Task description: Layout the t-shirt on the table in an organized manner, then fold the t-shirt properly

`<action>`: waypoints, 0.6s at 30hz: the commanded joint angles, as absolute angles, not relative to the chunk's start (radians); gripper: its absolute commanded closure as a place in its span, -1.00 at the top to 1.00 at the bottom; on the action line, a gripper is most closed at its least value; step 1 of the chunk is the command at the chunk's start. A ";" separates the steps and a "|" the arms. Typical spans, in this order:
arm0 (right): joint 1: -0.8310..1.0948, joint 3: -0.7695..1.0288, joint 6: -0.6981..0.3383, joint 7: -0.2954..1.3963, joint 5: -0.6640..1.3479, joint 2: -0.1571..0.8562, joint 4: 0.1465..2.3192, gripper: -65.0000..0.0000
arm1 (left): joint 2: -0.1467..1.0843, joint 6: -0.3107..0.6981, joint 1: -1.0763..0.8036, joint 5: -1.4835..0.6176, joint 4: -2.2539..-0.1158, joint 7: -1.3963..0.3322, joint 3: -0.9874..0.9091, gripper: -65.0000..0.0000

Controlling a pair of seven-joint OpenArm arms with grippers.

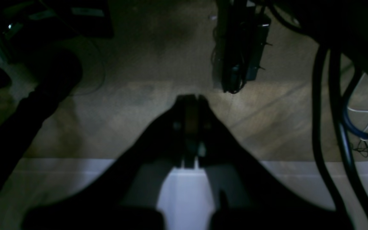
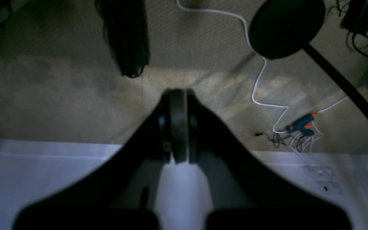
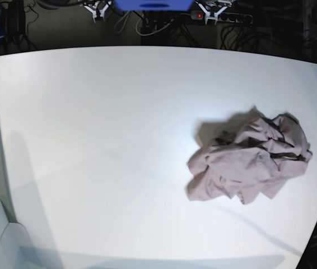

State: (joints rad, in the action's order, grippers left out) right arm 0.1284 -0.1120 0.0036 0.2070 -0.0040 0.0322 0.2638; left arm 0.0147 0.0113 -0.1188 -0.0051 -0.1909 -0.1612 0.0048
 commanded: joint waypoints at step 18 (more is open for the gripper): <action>0.127 -0.107 -0.005 0.203 -0.005 0.035 0.268 -1.00 | 0.016 0.002 -0.163 -0.004 -0.306 -0.165 0.007 -1.00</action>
State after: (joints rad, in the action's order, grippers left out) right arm 0.1253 -0.1078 0.0036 0.2020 -0.0040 0.0330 0.2638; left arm 0.0166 0.0105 -0.1558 -0.0051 -0.3019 -0.1619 0.0048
